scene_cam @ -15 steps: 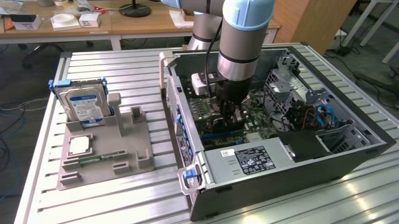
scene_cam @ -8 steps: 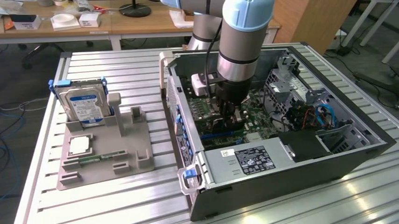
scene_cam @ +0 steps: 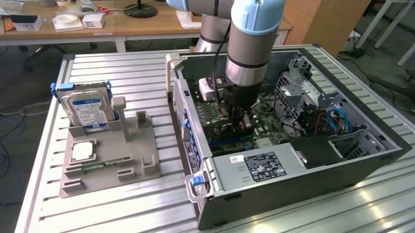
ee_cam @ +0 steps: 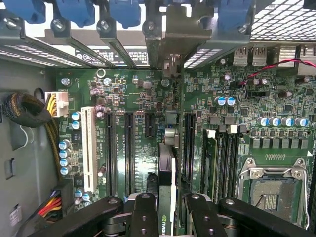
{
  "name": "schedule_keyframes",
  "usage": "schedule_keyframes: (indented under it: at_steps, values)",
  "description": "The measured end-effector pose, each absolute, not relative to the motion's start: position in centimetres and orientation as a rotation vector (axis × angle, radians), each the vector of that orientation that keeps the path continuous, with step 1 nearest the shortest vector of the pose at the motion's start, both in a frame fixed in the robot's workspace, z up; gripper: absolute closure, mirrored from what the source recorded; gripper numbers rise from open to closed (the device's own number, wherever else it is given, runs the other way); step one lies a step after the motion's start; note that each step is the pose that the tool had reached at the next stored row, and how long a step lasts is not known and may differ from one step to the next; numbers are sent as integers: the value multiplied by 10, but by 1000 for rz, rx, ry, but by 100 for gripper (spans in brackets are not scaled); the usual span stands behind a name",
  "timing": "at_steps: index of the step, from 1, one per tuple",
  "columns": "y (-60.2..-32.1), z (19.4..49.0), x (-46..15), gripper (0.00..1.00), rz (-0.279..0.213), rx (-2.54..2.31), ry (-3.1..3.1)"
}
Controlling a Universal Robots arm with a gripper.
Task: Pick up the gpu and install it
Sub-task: 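Insert the gpu into the slot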
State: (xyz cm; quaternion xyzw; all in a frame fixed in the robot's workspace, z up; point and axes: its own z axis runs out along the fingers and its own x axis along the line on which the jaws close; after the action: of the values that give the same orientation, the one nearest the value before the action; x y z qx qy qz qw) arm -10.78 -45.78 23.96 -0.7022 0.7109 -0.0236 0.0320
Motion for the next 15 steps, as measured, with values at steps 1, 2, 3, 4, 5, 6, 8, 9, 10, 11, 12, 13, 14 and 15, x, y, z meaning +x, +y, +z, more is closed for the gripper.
schedule_keyframes:
  at_steps: [1, 2, 3, 4, 5, 6, 8, 9, 10, 11, 12, 13, 14, 15]
  values:
    - [-458, 240, -108, 73, -73, -2162, 2189]
    - [-458, 240, -108, 73, -72, -2162, 2189]
    - [-458, 240, -108, 73, -73, -2162, 2189]
    - [-458, 240, -108, 73, -72, -2162, 2189]
    - [-458, 240, -108, 73, -72, -2162, 2189]
    - [-458, 240, -108, 73, -72, -2162, 2189]
    - [-458, 239, -108, 73, -72, -2162, 2189]
    - [-458, 238, -108, 73, -72, -2162, 2189]
    - [-458, 238, -108, 73, -73, -2162, 2189]
    - [-458, 237, -108, 73, -73, -2162, 2189]
    - [-458, 237, -108, 73, -73, -2162, 2189]
    - [-458, 236, -108, 73, -73, -2162, 2189]
    - [-458, 236, -108, 73, -73, -2162, 2189]
    - [-458, 236, -108, 73, -73, -2162, 2189]
